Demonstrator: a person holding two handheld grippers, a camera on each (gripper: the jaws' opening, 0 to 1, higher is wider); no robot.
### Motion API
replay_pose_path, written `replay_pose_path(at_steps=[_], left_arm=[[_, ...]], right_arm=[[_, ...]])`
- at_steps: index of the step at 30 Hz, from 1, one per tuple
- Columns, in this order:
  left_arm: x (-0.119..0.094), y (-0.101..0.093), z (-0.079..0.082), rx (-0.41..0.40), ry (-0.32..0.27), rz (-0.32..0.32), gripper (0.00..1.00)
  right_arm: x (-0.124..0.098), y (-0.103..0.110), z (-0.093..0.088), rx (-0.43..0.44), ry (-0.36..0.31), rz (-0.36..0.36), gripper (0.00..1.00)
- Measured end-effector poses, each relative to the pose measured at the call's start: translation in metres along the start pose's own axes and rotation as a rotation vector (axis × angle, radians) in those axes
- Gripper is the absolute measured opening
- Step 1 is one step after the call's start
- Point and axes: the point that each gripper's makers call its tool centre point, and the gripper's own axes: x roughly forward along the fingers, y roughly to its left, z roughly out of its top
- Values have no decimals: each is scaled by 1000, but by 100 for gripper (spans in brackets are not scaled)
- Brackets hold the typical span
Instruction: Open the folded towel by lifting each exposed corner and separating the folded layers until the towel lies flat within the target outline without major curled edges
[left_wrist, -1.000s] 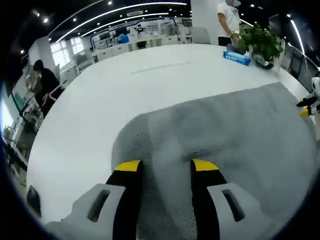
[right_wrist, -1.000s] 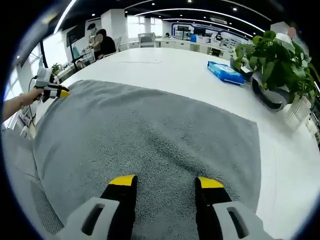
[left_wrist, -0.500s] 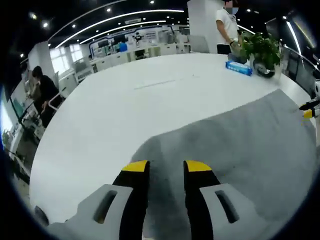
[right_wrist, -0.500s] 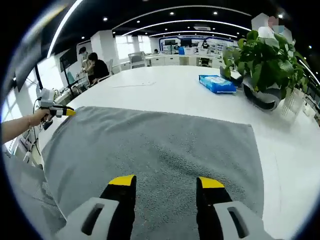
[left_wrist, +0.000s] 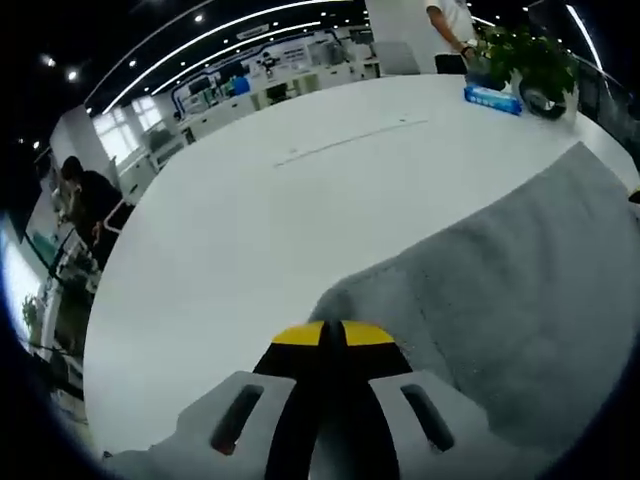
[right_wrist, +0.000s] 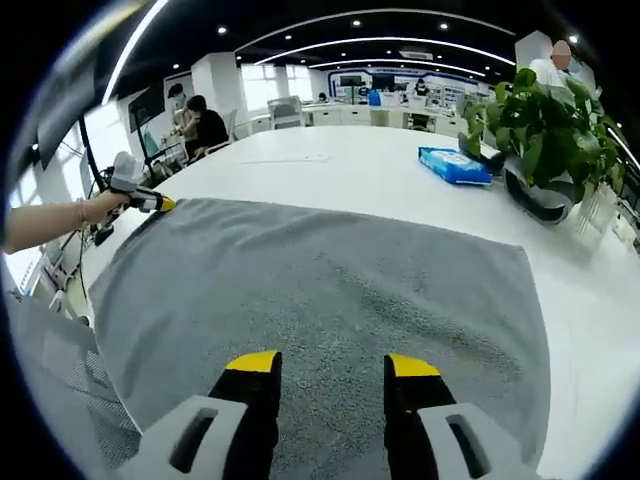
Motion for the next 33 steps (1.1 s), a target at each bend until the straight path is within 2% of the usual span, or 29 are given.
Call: replay_pose_path(at_steps=[3,7,12,14,15,18,22,24,26,29,31,32,33], left_arm=[[-6,-1,2,16,-5,13,1],[-28,-7,18,17,-78,17,1],[-61,-41,31,44,-156,-38,0],[-70,-58,32,97,-173,-51,0],[-74,-65,32,124,-177,-57,0],[-80,-90,26,138,-176,-83,0],[-83,-117,17,131,-168,-132,1],[-80,-125,10,147,-150,-146,1],[-74,-136,-5,166,-100,-181,1],[-67,-140,-16,162,-93,-201,2],[-72,-139,-6,129,-140,-210,5],[-79,-139,2,66,-174,-223,6],[-82,-138,6,36,-192,-236,9]], right_arm=[[3,4,-1,-32,12,7,37],[3,4,1,-55,7,4,37],[4,2,1,-53,9,6,37],[5,2,1,-53,8,6,37],[5,3,1,-52,7,7,37],[5,5,-1,-51,16,13,37],[6,6,0,-56,13,19,37],[6,7,-1,-58,17,21,37],[6,8,-2,-57,20,24,36],[6,10,-1,-60,18,31,36],[6,11,-1,-61,16,32,36],[5,11,-1,-63,16,31,36],[5,11,-1,-64,16,30,36]])
